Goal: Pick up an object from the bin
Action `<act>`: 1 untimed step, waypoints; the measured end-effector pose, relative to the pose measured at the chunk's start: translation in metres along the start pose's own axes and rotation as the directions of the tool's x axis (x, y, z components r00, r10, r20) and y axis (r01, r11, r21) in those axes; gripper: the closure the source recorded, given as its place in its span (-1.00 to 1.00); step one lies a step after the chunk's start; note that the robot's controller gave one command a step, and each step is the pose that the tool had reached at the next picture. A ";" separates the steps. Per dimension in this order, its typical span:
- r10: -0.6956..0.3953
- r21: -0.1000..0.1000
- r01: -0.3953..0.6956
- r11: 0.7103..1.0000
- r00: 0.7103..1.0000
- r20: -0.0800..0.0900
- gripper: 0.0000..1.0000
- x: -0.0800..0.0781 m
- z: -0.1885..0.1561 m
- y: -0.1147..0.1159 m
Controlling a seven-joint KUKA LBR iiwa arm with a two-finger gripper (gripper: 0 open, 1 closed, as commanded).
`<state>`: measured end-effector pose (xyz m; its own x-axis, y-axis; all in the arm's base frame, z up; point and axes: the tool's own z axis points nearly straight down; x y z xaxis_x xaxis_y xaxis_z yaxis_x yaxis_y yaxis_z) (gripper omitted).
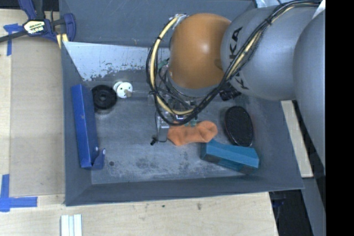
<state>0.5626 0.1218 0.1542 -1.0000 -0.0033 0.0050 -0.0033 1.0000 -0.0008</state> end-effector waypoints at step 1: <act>0.003 -0.002 -0.003 1.000 1.000 0.008 -1.00 -0.002 -0.005 0.000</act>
Offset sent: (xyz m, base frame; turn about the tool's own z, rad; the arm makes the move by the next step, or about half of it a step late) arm -0.0089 -0.0901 -0.0525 0.0198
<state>0.5642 0.1214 0.1591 -1.0000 -0.0003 -0.0027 -0.0003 1.0000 0.0008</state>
